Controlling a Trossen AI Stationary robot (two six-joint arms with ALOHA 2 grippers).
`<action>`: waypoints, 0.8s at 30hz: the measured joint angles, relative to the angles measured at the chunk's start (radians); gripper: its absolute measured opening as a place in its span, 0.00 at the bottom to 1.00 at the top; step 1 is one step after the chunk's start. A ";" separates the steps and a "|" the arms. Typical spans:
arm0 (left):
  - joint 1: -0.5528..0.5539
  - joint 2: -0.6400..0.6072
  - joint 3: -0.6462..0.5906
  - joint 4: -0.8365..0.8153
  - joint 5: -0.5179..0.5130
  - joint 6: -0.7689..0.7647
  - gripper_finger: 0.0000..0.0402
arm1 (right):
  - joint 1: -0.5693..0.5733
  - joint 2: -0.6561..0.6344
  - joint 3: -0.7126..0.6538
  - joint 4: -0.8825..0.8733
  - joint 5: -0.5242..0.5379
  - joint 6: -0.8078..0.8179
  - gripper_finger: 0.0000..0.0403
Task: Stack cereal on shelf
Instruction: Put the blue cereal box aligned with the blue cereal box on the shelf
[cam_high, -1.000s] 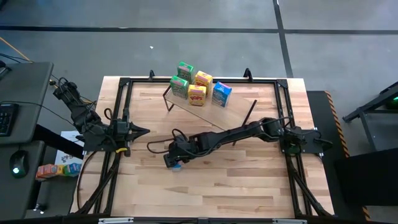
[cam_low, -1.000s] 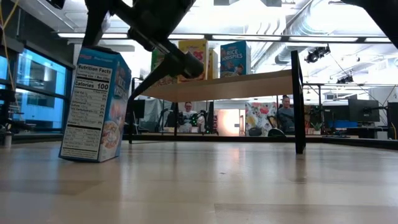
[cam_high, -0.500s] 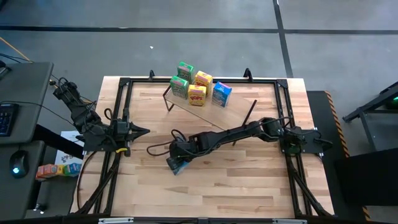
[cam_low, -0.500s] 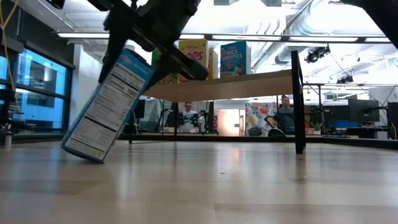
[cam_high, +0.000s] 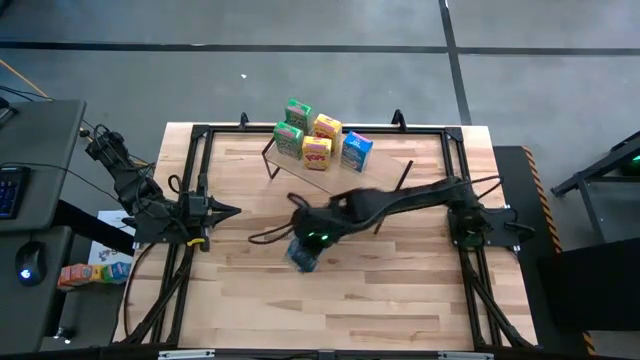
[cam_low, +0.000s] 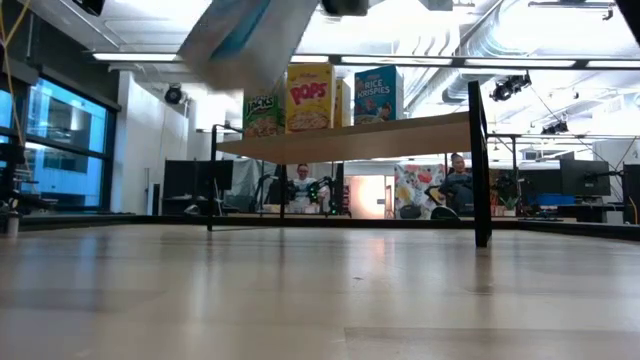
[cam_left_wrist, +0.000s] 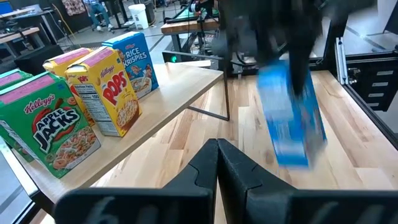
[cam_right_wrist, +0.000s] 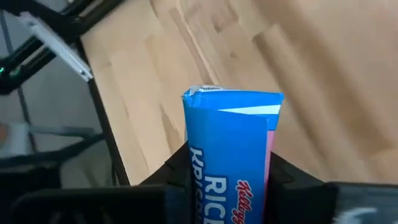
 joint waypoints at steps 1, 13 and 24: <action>0.000 0.000 0.000 0.001 0.000 0.000 0.00 | 0.004 -0.021 0.028 -0.046 0.018 -0.034 0.20; 0.000 0.000 0.000 0.003 0.000 0.000 0.00 | -0.026 -0.291 0.021 -0.441 0.451 -0.132 0.21; 0.000 0.000 0.000 0.004 -0.030 0.000 0.00 | -0.210 -0.290 -0.149 -0.358 0.400 -0.284 0.21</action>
